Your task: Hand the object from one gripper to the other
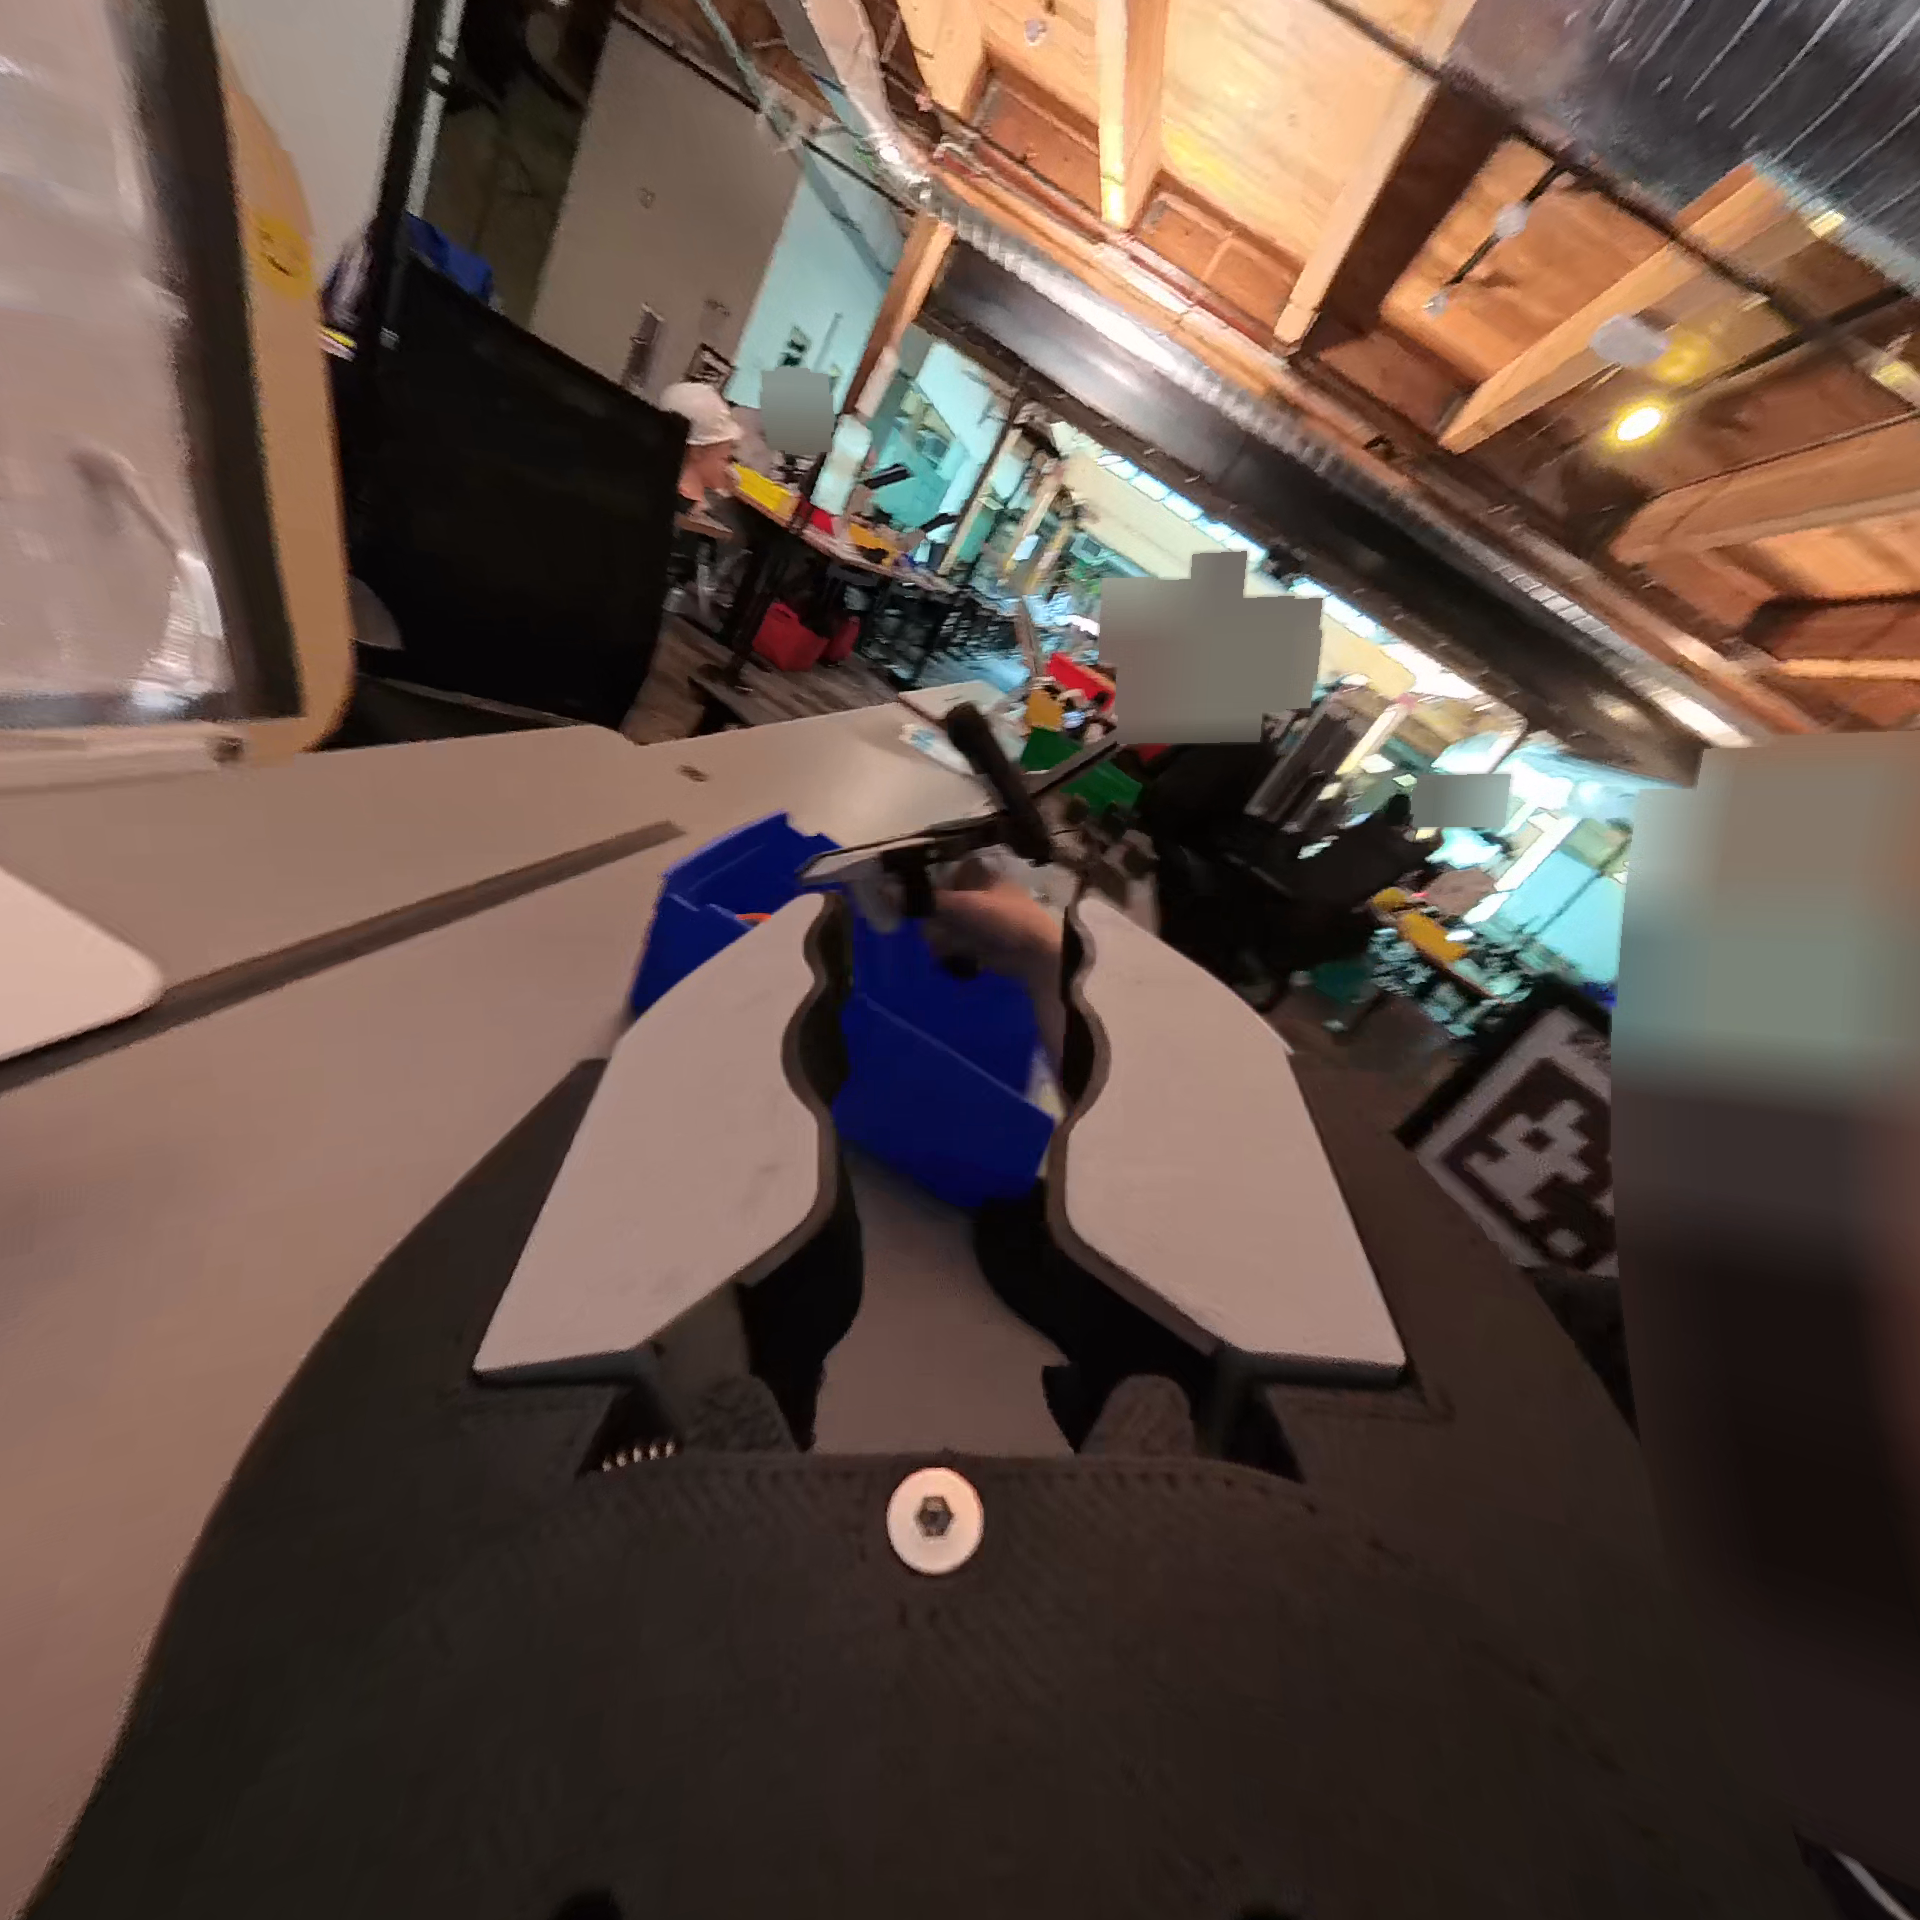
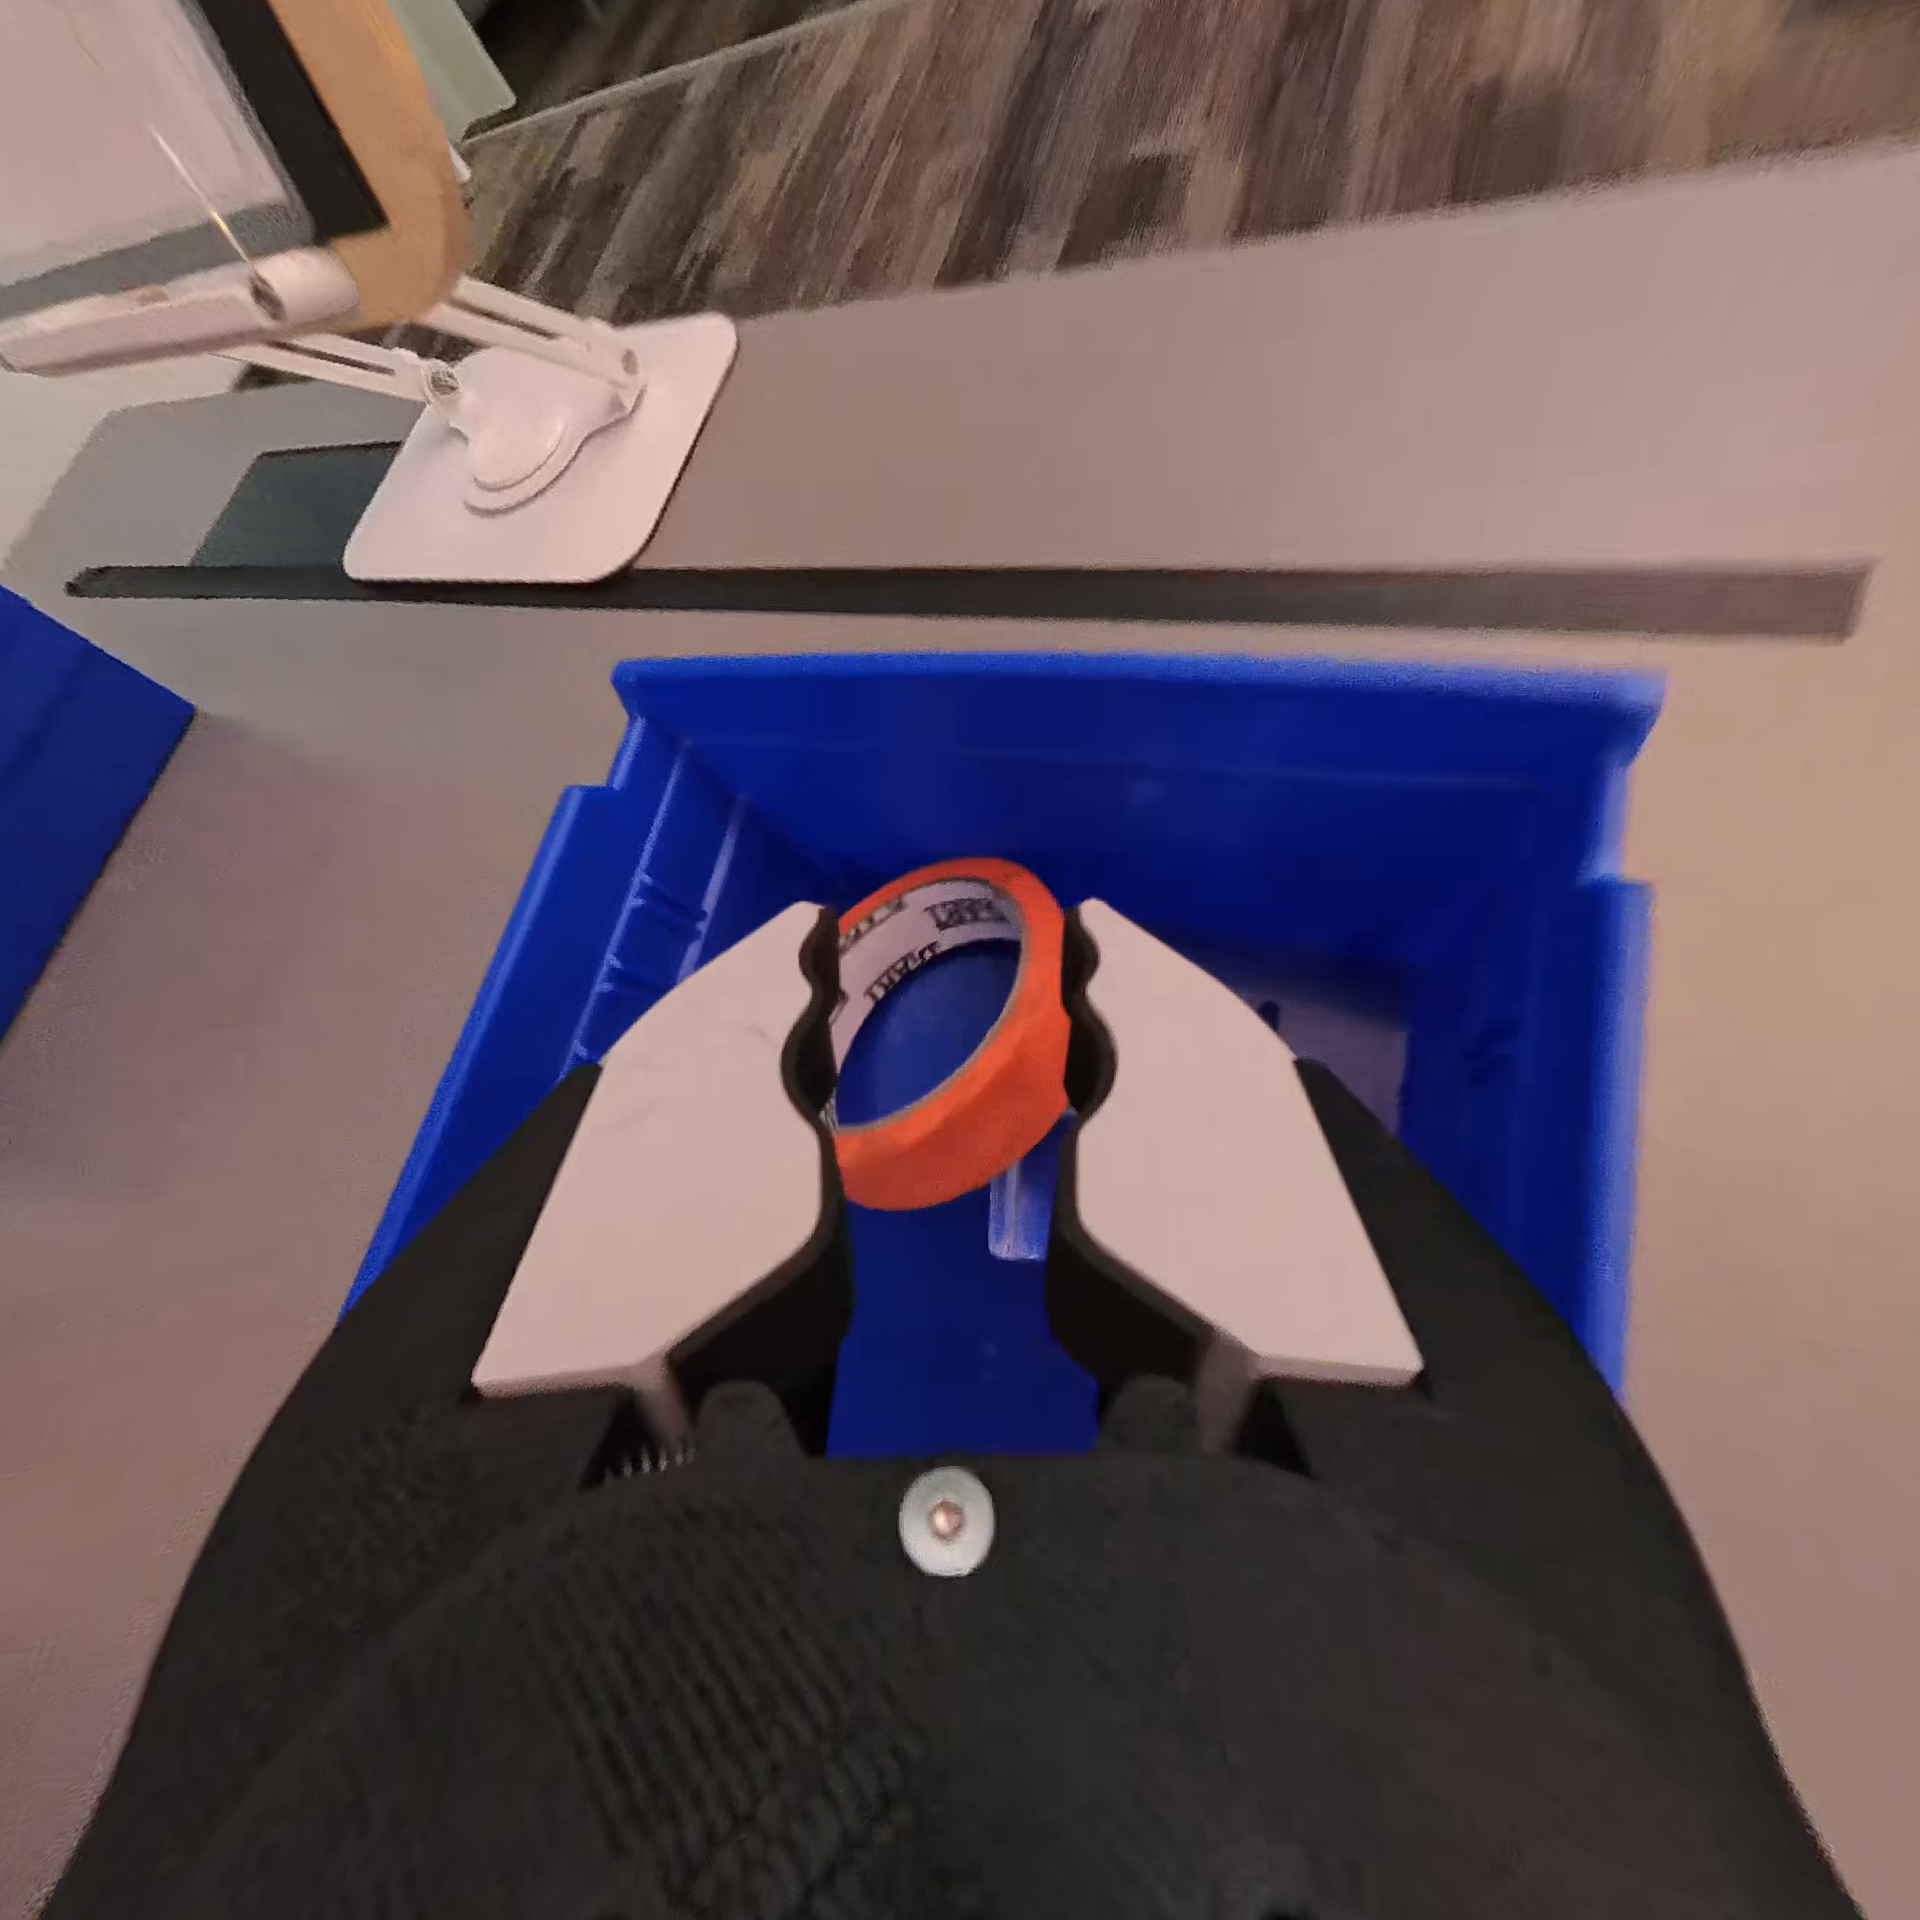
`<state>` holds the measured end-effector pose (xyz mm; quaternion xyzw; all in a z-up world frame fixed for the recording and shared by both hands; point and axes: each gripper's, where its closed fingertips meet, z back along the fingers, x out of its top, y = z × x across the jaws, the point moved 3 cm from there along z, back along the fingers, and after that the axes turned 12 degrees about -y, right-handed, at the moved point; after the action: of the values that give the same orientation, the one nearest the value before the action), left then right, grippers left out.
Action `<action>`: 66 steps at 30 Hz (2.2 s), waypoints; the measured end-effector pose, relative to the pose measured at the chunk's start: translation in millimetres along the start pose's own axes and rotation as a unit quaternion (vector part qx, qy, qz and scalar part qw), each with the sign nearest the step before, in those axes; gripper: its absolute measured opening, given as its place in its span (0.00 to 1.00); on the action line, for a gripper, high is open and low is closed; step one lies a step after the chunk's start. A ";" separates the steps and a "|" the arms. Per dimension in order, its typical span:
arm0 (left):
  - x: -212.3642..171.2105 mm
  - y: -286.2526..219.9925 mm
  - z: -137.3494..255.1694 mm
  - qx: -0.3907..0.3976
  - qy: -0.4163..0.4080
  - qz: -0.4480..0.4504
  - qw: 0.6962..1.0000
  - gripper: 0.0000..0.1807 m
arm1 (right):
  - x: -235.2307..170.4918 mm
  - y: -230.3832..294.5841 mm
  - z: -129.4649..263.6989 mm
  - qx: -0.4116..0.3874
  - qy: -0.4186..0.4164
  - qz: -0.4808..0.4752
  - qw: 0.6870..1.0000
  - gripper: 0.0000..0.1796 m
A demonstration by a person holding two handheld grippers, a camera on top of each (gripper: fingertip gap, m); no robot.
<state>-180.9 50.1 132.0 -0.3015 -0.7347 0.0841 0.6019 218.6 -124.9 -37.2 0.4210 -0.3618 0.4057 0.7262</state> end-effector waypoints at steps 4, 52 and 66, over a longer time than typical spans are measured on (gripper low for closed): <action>20.7 18.1 27.0 0.108 0.022 -0.131 0.985 0.20 | 42.1 25.2 21.0 -0.003 -0.102 0.088 0.991 0.28; -24.8 188.5 248.5 0.621 0.405 0.013 0.671 0.24 | 67.3 103.2 31.2 -0.040 -0.126 0.322 0.938 0.32; 24.2 122.4 191.1 0.571 0.325 -0.151 0.739 0.12 | 61.7 114.8 18.8 -0.034 -0.112 0.347 0.931 0.32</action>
<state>-320.0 207.4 42.7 0.2043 -0.3441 0.2928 0.8684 137.8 -88.1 60.0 0.2872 -0.5773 0.5701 0.5091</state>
